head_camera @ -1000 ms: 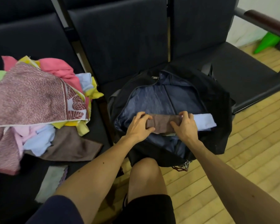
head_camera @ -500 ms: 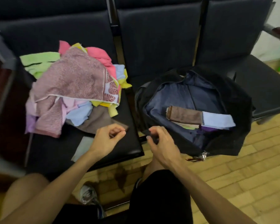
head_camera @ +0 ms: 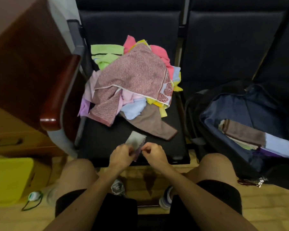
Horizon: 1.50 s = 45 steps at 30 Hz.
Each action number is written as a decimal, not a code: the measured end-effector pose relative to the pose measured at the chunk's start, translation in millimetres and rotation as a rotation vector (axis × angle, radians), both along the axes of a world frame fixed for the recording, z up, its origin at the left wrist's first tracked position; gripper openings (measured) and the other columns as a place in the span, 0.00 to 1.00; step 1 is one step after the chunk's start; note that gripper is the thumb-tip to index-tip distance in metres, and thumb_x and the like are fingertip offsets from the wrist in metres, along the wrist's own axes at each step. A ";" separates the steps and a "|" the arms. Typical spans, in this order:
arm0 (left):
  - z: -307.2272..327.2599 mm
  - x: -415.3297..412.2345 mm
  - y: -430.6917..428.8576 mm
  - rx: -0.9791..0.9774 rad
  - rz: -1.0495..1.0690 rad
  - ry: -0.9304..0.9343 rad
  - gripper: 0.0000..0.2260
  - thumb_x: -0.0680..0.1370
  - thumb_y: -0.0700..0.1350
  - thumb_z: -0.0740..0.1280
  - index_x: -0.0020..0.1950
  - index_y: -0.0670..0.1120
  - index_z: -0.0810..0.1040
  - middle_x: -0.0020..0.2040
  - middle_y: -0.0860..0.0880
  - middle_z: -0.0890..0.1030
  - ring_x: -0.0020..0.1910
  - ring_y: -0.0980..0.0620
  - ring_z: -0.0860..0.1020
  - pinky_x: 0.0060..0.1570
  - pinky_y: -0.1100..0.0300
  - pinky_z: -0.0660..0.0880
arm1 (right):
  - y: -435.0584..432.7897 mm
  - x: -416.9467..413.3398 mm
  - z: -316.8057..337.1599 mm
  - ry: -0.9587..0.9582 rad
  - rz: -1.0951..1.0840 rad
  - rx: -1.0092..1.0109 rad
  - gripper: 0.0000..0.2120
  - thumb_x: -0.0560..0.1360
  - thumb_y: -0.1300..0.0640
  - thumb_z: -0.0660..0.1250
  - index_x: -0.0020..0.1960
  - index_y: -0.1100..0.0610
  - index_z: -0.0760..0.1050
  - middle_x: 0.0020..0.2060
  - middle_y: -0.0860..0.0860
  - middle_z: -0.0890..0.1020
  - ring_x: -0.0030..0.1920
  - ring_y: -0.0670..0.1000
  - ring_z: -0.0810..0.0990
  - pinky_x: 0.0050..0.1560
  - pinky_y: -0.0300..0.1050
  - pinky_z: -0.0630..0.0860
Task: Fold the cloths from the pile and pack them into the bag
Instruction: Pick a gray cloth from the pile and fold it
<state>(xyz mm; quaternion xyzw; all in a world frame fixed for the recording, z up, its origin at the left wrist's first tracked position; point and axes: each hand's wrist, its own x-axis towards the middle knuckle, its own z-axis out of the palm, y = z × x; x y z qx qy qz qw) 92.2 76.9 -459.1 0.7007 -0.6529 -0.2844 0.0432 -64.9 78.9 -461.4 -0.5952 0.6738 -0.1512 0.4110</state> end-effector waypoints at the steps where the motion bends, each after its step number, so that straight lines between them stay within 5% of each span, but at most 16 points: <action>1: -1.6 -0.4 0.6 -0.024 -0.017 -0.018 0.09 0.75 0.55 0.72 0.42 0.51 0.78 0.45 0.51 0.77 0.43 0.51 0.77 0.39 0.57 0.71 | -1.9 7.3 -3.2 0.035 0.033 0.002 0.06 0.76 0.56 0.67 0.50 0.50 0.82 0.48 0.48 0.85 0.50 0.50 0.82 0.52 0.48 0.79; 4: -9.0 0.8 3.8 -0.080 -0.068 -0.038 0.08 0.78 0.51 0.68 0.54 0.49 0.81 0.54 0.49 0.79 0.51 0.49 0.78 0.47 0.56 0.74 | -8.0 22.2 -10.8 0.131 0.118 -0.031 0.06 0.77 0.55 0.67 0.51 0.51 0.81 0.49 0.50 0.84 0.50 0.52 0.81 0.52 0.54 0.79; 7: -16.2 8.2 5.0 -0.110 -0.078 -0.009 0.07 0.80 0.47 0.65 0.54 0.49 0.82 0.54 0.49 0.80 0.52 0.49 0.79 0.49 0.57 0.75 | -13.5 31.2 -13.0 0.206 0.185 -0.068 0.05 0.77 0.55 0.67 0.51 0.50 0.80 0.48 0.49 0.83 0.49 0.51 0.81 0.50 0.52 0.79; 11: -17.2 14.1 6.1 -0.080 0.005 0.071 0.06 0.79 0.44 0.66 0.49 0.48 0.83 0.47 0.50 0.81 0.43 0.52 0.78 0.40 0.60 0.73 | -19.6 37.7 -16.2 0.282 0.235 -0.081 0.09 0.78 0.56 0.66 0.56 0.49 0.79 0.50 0.49 0.83 0.51 0.52 0.81 0.49 0.51 0.79; 16: -13.4 21.0 -0.2 0.033 0.139 0.196 0.08 0.77 0.45 0.69 0.38 0.48 0.81 0.35 0.51 0.81 0.33 0.54 0.79 0.29 0.61 0.72 | -23.2 38.7 -16.9 0.382 0.301 -0.145 0.08 0.80 0.57 0.61 0.47 0.53 0.79 0.48 0.52 0.81 0.48 0.54 0.79 0.42 0.46 0.71; 21: 0.7 24.3 -11.0 0.045 0.184 0.317 0.07 0.71 0.42 0.70 0.34 0.49 0.84 0.32 0.52 0.83 0.35 0.54 0.81 0.38 0.54 0.80 | -27.9 35.7 -5.8 0.307 0.323 -0.177 0.08 0.82 0.56 0.59 0.49 0.56 0.76 0.49 0.53 0.79 0.50 0.53 0.77 0.46 0.48 0.72; 28: 60.1 28.0 -34.4 -0.115 0.156 0.408 0.07 0.72 0.40 0.69 0.37 0.50 0.84 0.36 0.55 0.84 0.40 0.58 0.81 0.40 0.66 0.74 | -43.2 30.1 44.2 0.214 0.300 -0.393 0.06 0.81 0.58 0.59 0.47 0.55 0.73 0.46 0.51 0.77 0.47 0.53 0.75 0.48 0.54 0.75; 33: 118.3 31.6 -44.8 -0.208 0.097 0.480 0.06 0.74 0.39 0.70 0.37 0.45 0.83 0.36 0.50 0.83 0.36 0.56 0.77 0.40 0.61 0.72 | -52.6 20.8 102.9 0.112 0.311 -0.525 0.06 0.80 0.61 0.59 0.45 0.57 0.73 0.45 0.54 0.76 0.47 0.53 0.74 0.50 0.57 0.73; 37: 168.9 27.7 -41.8 -0.294 0.031 0.526 0.06 0.75 0.38 0.69 0.38 0.41 0.82 0.35 0.47 0.82 0.31 0.60 0.75 0.36 0.66 0.71 | -51.3 6.9 153.0 0.097 0.341 -0.685 0.08 0.82 0.59 0.58 0.47 0.60 0.73 0.45 0.53 0.74 0.49 0.53 0.71 0.52 0.51 0.70; 40: 199.8 20.4 -38.2 -0.366 -0.030 0.573 0.06 0.75 0.37 0.67 0.39 0.36 0.79 0.35 0.41 0.80 0.35 0.55 0.74 0.41 0.59 0.71 | -43.8 -1.9 186.6 0.069 0.331 -0.747 0.08 0.82 0.60 0.58 0.47 0.62 0.72 0.45 0.55 0.74 0.48 0.53 0.70 0.53 0.50 0.69; 45: 238.9 5.7 -30.9 -0.470 -0.108 0.564 0.06 0.75 0.36 0.66 0.39 0.37 0.78 0.29 0.53 0.77 0.29 0.60 0.72 0.35 0.64 0.70 | -17.5 -10.8 222.3 -0.038 0.218 -0.733 0.14 0.76 0.48 0.70 0.53 0.56 0.71 0.50 0.48 0.76 0.53 0.48 0.72 0.53 0.42 0.71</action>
